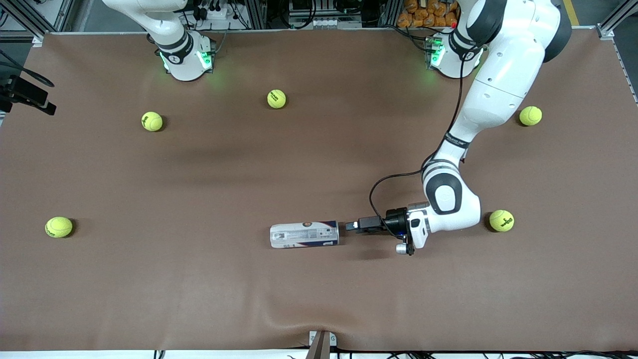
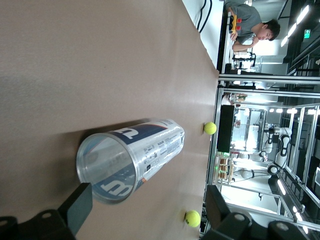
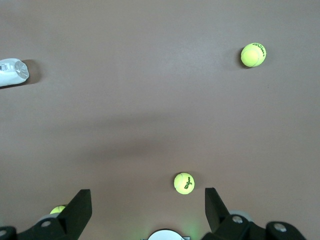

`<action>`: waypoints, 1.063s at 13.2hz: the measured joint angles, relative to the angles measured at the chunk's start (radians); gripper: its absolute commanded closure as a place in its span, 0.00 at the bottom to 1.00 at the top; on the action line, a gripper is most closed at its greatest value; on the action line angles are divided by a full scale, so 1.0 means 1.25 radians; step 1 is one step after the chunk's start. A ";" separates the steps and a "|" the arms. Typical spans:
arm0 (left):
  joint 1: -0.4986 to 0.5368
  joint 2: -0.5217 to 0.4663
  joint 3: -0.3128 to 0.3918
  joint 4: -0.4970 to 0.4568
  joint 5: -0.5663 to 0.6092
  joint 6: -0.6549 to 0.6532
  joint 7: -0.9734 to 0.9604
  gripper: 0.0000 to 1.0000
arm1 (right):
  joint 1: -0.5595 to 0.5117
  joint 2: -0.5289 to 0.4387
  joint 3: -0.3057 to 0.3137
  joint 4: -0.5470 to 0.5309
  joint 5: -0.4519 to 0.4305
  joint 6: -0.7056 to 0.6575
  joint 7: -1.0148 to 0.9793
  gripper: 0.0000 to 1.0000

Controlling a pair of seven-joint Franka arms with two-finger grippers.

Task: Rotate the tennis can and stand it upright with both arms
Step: 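Reach the left gripper toward the can's open end, then grasp the can's rim end with the left gripper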

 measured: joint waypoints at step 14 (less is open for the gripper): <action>-0.061 0.062 0.002 0.056 -0.077 0.031 0.001 0.24 | 0.000 0.000 0.000 0.002 0.000 -0.001 0.000 0.00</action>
